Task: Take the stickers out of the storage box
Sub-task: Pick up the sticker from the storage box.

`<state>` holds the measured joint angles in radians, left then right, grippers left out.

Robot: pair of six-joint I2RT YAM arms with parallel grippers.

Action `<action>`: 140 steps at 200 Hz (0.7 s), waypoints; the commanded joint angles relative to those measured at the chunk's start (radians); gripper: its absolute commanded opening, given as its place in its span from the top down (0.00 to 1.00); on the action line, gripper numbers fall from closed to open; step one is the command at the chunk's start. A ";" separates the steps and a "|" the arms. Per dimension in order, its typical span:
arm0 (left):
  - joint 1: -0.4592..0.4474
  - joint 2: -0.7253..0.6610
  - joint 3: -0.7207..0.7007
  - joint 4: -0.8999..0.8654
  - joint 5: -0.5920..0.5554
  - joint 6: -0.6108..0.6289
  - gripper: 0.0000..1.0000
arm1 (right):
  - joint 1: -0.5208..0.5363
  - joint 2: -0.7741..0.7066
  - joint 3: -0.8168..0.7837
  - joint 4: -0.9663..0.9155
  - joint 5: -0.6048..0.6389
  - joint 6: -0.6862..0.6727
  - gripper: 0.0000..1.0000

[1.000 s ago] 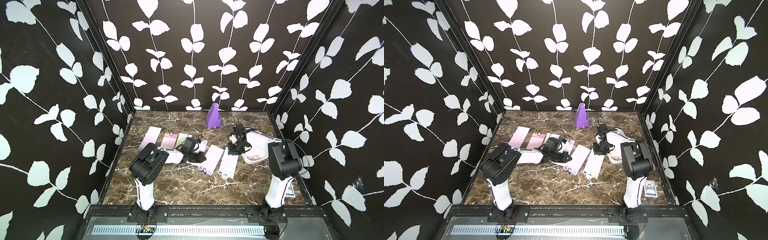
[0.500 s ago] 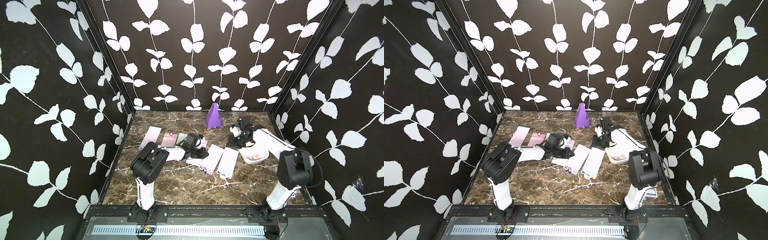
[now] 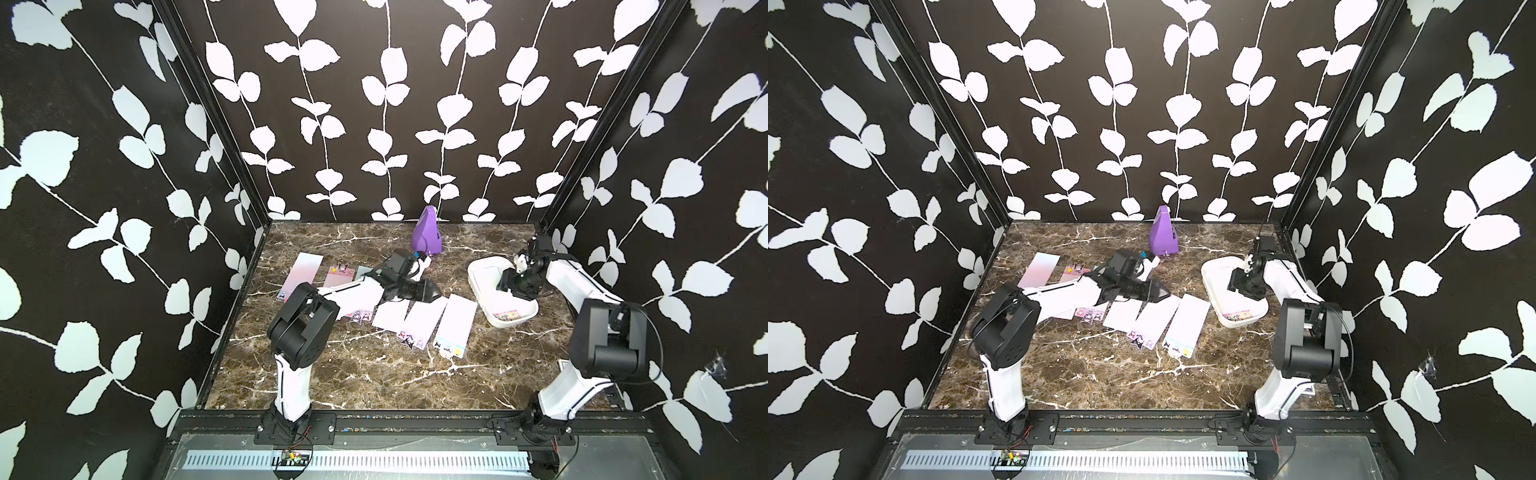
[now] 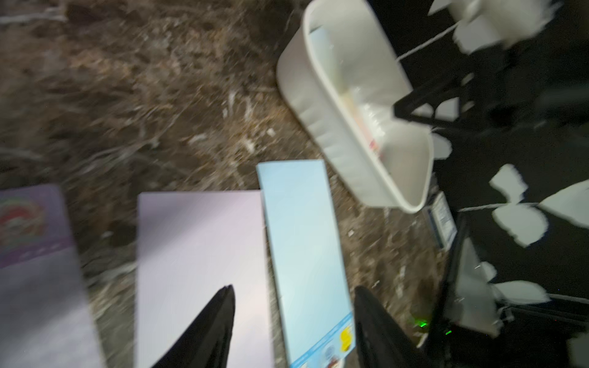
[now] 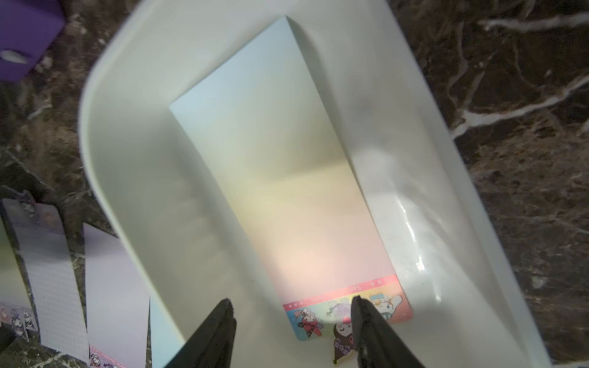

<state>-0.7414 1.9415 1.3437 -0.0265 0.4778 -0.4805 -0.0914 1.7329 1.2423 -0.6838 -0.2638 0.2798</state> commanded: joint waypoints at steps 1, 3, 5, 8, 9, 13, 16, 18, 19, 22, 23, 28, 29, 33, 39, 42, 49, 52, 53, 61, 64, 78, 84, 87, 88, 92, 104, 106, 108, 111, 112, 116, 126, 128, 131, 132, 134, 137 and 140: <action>-0.036 0.062 0.127 -0.088 0.005 0.033 0.33 | -0.004 0.043 0.000 0.046 0.015 -0.017 0.36; -0.037 0.069 0.140 -0.092 0.005 0.031 0.33 | -0.004 0.048 0.000 0.050 0.018 -0.016 0.36; -0.040 0.073 0.153 -0.096 0.004 0.032 0.33 | -0.004 0.051 0.001 0.053 0.019 -0.017 0.36; -0.044 0.086 0.171 -0.099 0.004 0.031 0.33 | -0.004 0.056 0.002 0.058 0.024 -0.016 0.36; -0.044 0.090 0.174 -0.102 0.002 0.030 0.33 | -0.004 0.058 0.002 0.060 0.025 -0.016 0.36; -0.046 0.104 0.200 -0.107 0.000 0.027 0.34 | -0.004 0.067 0.007 0.062 0.029 -0.018 0.36; -0.049 0.112 0.217 -0.112 0.001 0.024 0.34 | -0.005 0.073 0.010 0.062 0.036 -0.021 0.36; -0.050 0.119 0.226 -0.115 0.000 0.022 0.34 | -0.005 0.077 0.012 0.062 0.038 -0.021 0.36; -0.051 0.124 0.233 -0.117 -0.001 0.020 0.35 | -0.005 0.079 0.013 0.062 0.040 -0.022 0.36; -0.053 0.135 0.248 -0.122 0.000 0.018 0.35 | -0.005 0.085 0.016 0.063 0.048 -0.023 0.36; -0.054 0.138 0.256 -0.123 0.000 0.017 0.35 | -0.006 0.086 0.017 0.063 0.049 -0.024 0.36; -0.056 0.155 0.285 -0.130 -0.001 0.015 0.36 | -0.006 0.094 0.021 0.061 0.058 -0.029 0.36; -0.056 0.159 0.290 -0.132 -0.001 0.016 0.36 | -0.007 0.095 0.024 0.062 0.061 -0.029 0.36; -0.059 0.171 0.312 -0.136 -0.003 0.014 0.37 | -0.008 0.102 0.028 0.059 0.070 -0.033 0.36; -0.063 0.192 0.344 -0.147 -0.010 0.015 0.37 | -0.007 0.110 0.036 0.052 0.083 -0.039 0.36; -0.065 0.203 0.360 -0.151 -0.014 0.015 0.37 | -0.008 0.114 0.039 0.046 0.088 -0.043 0.36; -0.068 0.229 0.397 -0.161 -0.023 0.017 0.37 | -0.007 0.118 0.046 0.033 0.109 -0.051 0.36; -0.069 0.244 0.416 -0.165 -0.025 0.017 0.37 | -0.007 0.119 0.045 0.033 0.119 -0.053 0.35; -0.069 0.248 0.421 -0.167 -0.027 0.017 0.37 | -0.007 0.119 0.045 0.034 0.120 -0.053 0.35; -0.069 0.290 0.474 -0.185 -0.028 0.013 0.37 | -0.009 0.117 0.036 0.045 0.144 -0.056 0.35; -0.069 0.307 0.497 -0.197 -0.026 0.012 0.37 | -0.009 0.118 0.033 0.050 0.147 -0.056 0.35; -0.072 0.380 0.602 -0.245 -0.013 0.010 0.37 | -0.010 0.126 0.038 0.047 0.154 -0.067 0.35; -0.074 0.406 0.636 -0.257 -0.009 0.006 0.37 | -0.009 0.130 0.041 0.045 0.153 -0.070 0.35; -0.076 0.417 0.651 -0.262 -0.006 0.005 0.37 | -0.010 0.131 0.042 0.046 0.150 -0.072 0.35; -0.075 0.421 0.655 -0.263 -0.006 0.005 0.37 | -0.010 0.131 0.042 0.047 0.149 -0.072 0.35; -0.076 0.432 0.670 -0.267 -0.002 0.003 0.37 | -0.009 0.134 0.041 0.052 0.145 -0.072 0.35; -0.083 0.465 0.710 -0.269 0.002 -0.001 0.37 | -0.011 0.145 0.042 0.061 0.141 -0.073 0.35; -0.084 0.469 0.714 -0.269 0.002 -0.001 0.36 | -0.010 0.146 0.042 0.062 0.139 -0.074 0.35; -0.084 0.473 0.718 -0.269 0.002 -0.003 0.37 | -0.010 0.150 0.044 0.064 0.139 -0.075 0.35; -0.085 0.479 0.727 -0.270 0.003 -0.004 0.36 | -0.010 0.157 0.045 0.067 0.139 -0.076 0.34; -0.085 0.481 0.729 -0.271 0.004 -0.005 0.37 | -0.010 0.159 0.045 0.067 0.139 -0.077 0.34; -0.087 0.491 0.737 -0.272 0.005 -0.007 0.36 | -0.009 0.168 0.049 0.065 0.139 -0.076 0.34; -0.088 0.517 0.761 -0.281 0.013 -0.010 0.36 | -0.010 0.197 0.063 0.043 0.134 -0.085 0.33; -0.088 0.520 0.764 -0.283 0.015 -0.013 0.36 | -0.010 0.203 0.063 0.035 0.131 -0.088 0.33; -0.088 0.525 0.767 -0.286 0.017 -0.013 0.36 | -0.010 0.211 0.092 0.025 0.126 -0.092 0.32; -0.088 0.526 0.768 -0.284 0.017 -0.013 0.37 | -0.010 0.215 0.096 0.021 0.124 -0.093 0.32; -0.087 0.529 0.768 -0.284 0.017 -0.014 0.36 | -0.010 0.219 0.101 0.017 0.119 -0.095 0.32; -0.088 0.531 0.767 -0.283 0.018 -0.014 0.37 | -0.010 0.226 0.106 0.011 0.115 -0.099 0.32; -0.087 0.534 0.766 -0.282 0.018 -0.014 0.37 | -0.010 0.230 0.110 0.008 0.111 -0.101 0.32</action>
<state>-0.8185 2.4702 2.0697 -0.2672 0.4736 -0.4843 -0.0952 1.9053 1.2842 -0.6426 -0.1425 0.2123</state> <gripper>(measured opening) 0.636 0.674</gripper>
